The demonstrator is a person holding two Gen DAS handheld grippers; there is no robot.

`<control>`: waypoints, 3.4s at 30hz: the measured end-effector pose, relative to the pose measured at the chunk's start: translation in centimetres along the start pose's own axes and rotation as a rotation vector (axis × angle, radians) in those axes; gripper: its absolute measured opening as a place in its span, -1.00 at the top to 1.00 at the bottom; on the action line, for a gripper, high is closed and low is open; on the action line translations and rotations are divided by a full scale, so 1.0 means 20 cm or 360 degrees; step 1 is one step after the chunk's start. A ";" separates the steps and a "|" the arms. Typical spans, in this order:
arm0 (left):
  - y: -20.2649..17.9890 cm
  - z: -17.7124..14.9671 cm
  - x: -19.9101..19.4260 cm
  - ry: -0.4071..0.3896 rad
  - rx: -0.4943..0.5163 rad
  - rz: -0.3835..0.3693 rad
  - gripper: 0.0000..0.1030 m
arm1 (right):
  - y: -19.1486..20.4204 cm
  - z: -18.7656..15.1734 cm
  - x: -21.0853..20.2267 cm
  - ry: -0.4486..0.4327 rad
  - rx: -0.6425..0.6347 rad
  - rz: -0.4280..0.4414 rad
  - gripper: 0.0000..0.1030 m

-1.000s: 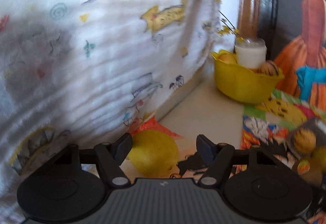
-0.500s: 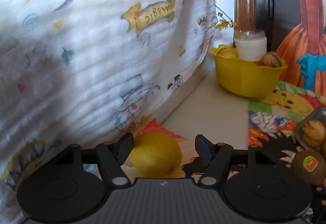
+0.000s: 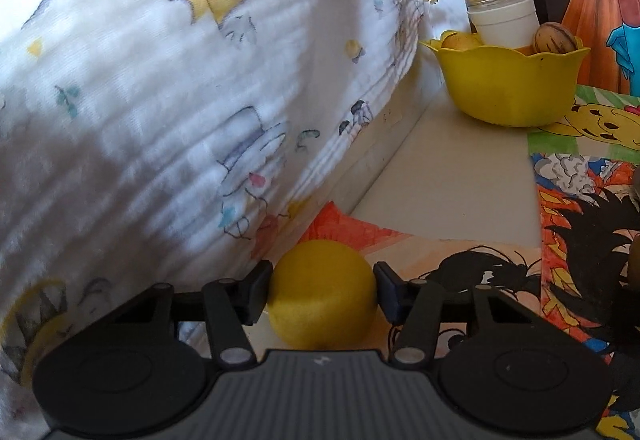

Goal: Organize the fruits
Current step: 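Grasp the yellow round fruit with the left tool while the right tool grasps the kiwi, then carry the kiwi and yellow round fruit over the metal tray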

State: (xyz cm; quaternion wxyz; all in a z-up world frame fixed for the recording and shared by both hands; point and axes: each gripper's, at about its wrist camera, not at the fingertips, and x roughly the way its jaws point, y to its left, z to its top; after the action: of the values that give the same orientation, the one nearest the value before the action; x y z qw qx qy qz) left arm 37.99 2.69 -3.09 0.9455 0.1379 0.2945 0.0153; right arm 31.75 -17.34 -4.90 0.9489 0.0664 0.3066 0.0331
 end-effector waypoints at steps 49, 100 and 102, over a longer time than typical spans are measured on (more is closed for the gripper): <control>-0.17 -0.07 -0.51 0.0183 -0.0192 -0.0382 -0.13 | -0.22 -0.11 -0.44 -0.0043 0.0250 0.0128 -0.13; -1.23 0.41 -0.51 0.0026 0.0052 -0.0805 -0.13 | -1.13 -0.16 -0.68 -0.0263 0.0416 -0.0327 -0.13; -1.24 0.41 -0.49 0.0038 0.0061 -0.0809 -0.13 | -1.14 -0.16 -0.68 -0.0255 0.0407 -0.0332 -0.13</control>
State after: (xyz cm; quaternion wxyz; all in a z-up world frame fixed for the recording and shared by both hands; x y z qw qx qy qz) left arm 33.21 -24.40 2.08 0.9126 0.0770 0.3312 -0.2270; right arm 19.38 -40.88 -3.03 0.9524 0.1569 0.2370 -0.1101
